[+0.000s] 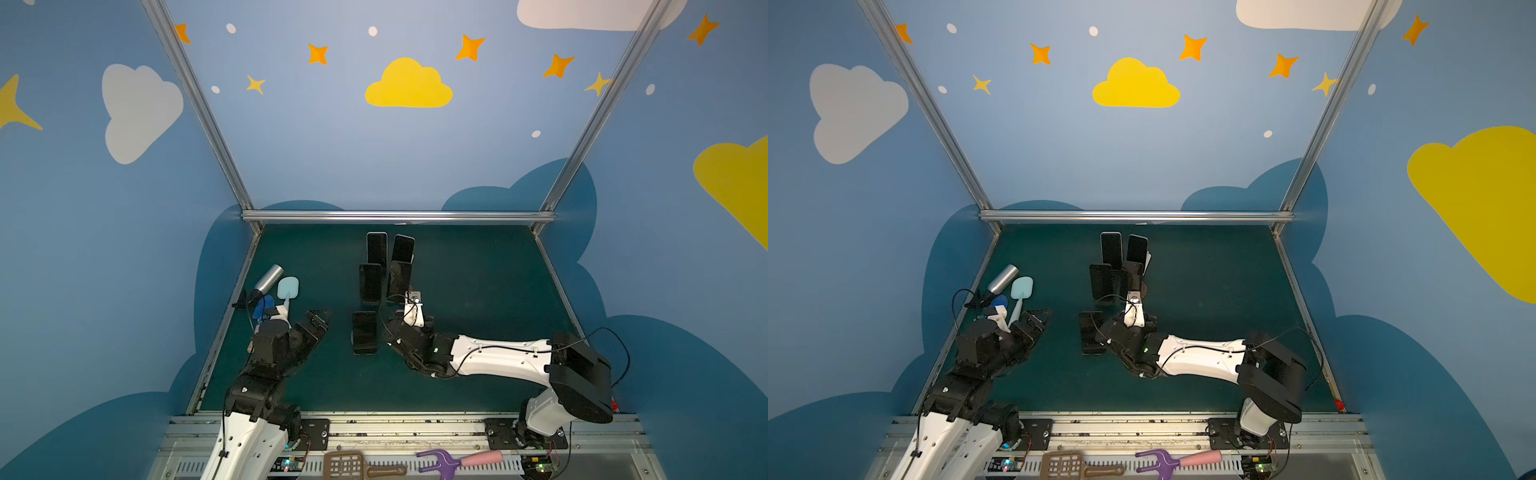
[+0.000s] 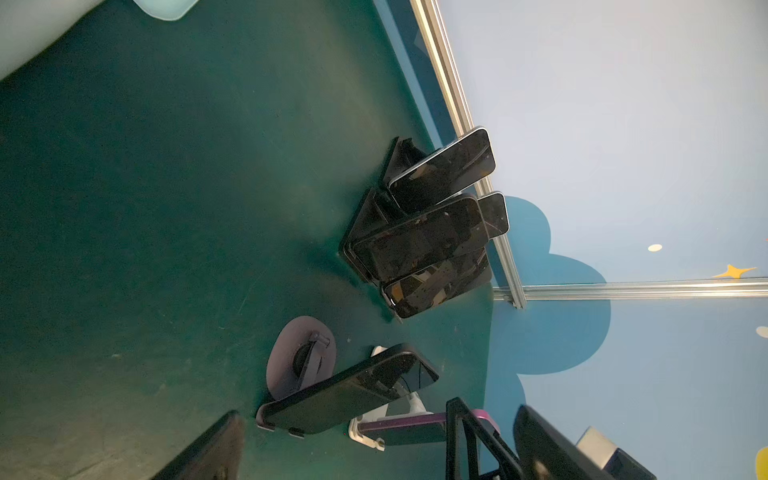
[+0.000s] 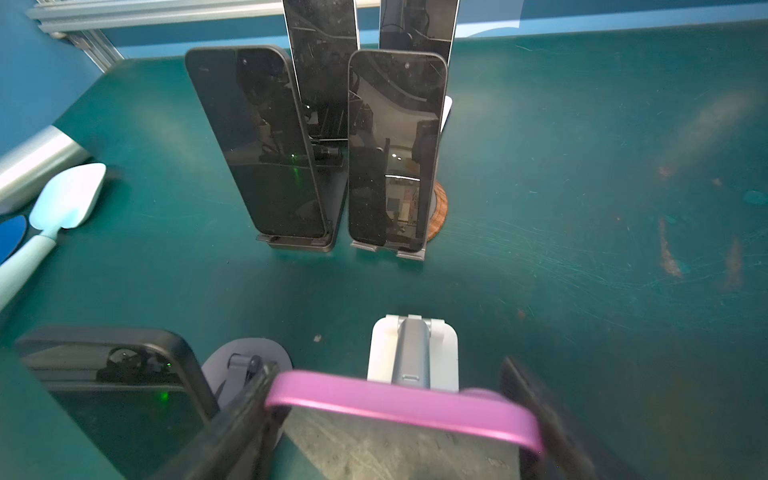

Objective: Remove the phone from the phone stand

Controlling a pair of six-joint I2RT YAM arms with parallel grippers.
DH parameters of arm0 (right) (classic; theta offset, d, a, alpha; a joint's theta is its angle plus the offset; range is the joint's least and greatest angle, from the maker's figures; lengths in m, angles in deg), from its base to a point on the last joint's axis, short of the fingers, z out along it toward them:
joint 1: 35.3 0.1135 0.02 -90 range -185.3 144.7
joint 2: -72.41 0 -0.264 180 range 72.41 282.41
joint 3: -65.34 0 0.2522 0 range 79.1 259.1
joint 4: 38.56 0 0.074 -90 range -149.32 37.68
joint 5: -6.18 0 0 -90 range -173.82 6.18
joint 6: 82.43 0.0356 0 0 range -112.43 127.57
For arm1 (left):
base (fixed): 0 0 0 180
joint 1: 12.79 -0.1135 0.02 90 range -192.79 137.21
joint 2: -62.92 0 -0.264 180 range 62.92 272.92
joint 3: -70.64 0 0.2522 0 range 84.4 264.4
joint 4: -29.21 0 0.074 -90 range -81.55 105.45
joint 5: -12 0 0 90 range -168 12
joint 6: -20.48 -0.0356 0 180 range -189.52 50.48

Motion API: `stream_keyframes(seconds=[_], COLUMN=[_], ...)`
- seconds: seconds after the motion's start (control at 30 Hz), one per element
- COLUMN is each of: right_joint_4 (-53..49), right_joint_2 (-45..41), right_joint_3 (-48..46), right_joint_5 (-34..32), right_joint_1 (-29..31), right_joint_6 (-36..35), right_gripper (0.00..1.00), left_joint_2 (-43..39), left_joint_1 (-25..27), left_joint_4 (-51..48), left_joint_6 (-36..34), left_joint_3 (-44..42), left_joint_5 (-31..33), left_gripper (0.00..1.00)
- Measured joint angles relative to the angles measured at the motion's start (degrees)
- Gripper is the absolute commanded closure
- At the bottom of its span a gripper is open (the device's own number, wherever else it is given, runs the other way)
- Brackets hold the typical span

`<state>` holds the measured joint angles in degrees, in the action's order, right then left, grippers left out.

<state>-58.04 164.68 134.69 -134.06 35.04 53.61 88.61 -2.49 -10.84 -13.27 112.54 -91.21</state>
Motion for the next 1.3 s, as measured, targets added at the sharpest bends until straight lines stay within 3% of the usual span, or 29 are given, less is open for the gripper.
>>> stream_keyframes(seconds=[0.8,1.3], right_joint_4=[0.4,0.5], right_joint_2=[-0.3,-0.4], right_joint_3=[-0.3,-0.4], right_joint_5=[0.3,0.1], right_joint_1=[0.0,-0.1], right_joint_6=[0.0,0.2], right_gripper=[0.12,0.15], left_joint_2=[-0.3,-1.3], left_joint_1=[0.0,0.0], left_joint_4=[0.9,0.8], left_joint_6=[1.5,1.5], left_joint_3=[-1.6,-1.6], left_joint_5=[-0.2,-0.2], left_gripper=[0.00,0.00])
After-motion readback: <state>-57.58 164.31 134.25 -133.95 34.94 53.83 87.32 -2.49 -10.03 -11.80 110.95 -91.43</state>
